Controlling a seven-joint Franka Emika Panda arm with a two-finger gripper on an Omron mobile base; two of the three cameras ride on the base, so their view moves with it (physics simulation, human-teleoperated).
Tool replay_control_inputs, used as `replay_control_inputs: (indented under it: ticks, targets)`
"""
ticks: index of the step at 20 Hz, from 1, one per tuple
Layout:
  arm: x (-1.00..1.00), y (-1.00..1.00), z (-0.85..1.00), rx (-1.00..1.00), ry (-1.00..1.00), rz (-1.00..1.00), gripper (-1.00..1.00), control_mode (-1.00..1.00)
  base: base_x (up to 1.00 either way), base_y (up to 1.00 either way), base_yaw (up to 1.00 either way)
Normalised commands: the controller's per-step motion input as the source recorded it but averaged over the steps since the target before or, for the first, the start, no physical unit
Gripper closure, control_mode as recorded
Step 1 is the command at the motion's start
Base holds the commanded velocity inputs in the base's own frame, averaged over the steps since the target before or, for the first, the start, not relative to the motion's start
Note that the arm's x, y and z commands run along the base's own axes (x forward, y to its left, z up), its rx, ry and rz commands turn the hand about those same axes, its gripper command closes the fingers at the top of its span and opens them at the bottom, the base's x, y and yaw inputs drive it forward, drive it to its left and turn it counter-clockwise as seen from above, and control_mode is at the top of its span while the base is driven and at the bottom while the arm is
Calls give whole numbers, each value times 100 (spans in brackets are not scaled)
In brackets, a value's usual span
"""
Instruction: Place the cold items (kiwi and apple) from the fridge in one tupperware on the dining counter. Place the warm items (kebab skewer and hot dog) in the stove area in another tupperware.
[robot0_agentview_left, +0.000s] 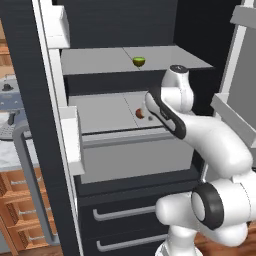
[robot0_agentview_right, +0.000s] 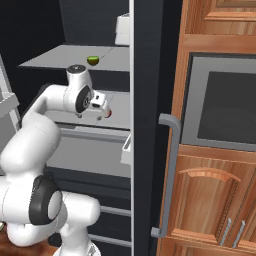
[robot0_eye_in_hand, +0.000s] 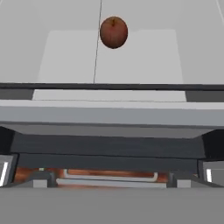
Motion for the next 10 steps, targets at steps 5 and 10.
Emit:
replay_control_inputs:
  ticks: [5, 10]
  targets:
    - [44, 0, -14, 0, 3, -8, -100, -100, 0, 0, 0]
    - [38, 0, -25, 0, 2, 0, -100, -100, 0, 0, 0]
